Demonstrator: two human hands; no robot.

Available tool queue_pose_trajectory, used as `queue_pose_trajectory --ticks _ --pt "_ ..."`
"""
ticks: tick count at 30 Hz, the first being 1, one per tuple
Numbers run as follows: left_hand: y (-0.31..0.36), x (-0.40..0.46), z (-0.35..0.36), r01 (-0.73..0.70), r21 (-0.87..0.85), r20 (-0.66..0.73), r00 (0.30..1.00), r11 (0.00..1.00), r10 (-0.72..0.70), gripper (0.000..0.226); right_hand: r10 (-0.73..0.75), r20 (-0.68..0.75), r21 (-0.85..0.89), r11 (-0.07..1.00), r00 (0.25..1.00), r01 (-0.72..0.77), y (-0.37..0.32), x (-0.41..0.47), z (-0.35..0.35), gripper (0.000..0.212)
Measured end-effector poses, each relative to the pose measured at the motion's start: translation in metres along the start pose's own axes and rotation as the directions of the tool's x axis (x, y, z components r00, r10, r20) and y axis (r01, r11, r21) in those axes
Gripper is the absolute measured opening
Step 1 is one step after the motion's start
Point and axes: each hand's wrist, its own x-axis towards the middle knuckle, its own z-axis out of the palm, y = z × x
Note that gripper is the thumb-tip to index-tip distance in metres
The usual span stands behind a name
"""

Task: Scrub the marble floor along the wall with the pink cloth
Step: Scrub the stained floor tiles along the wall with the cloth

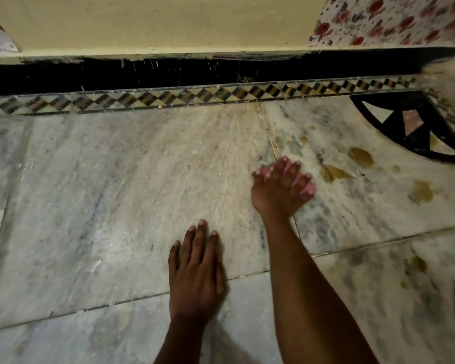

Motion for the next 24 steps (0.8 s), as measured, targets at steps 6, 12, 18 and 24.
queue_pose_trajectory --ticks 6,12,18,24 --pt "0.001 0.0 0.001 -0.004 -0.017 -0.054 0.999 1.0 0.003 0.06 -0.69 0.014 -0.178 0.71 0.724 0.681 0.019 -0.048 0.022 0.071" --pt "0.002 0.0 0.002 -0.002 -0.014 -0.033 0.999 1.0 0.001 0.06 -0.276 -0.178 -0.171 0.954 0.944 0.247 0.078 -0.03 0.009 0.072" --pt "0.001 0.001 0.001 -0.012 -0.008 -0.046 0.999 1.0 0.011 0.06 -0.474 -0.05 -0.157 0.873 0.879 0.462 0.002 -0.01 0.017 0.075" --pt "0.0 0.001 0.001 -0.005 -0.005 -0.027 1.0 1.0 0.005 0.058 -0.72 0.025 -0.222 0.672 0.693 0.706 0.11 -0.102 0.018 0.066"
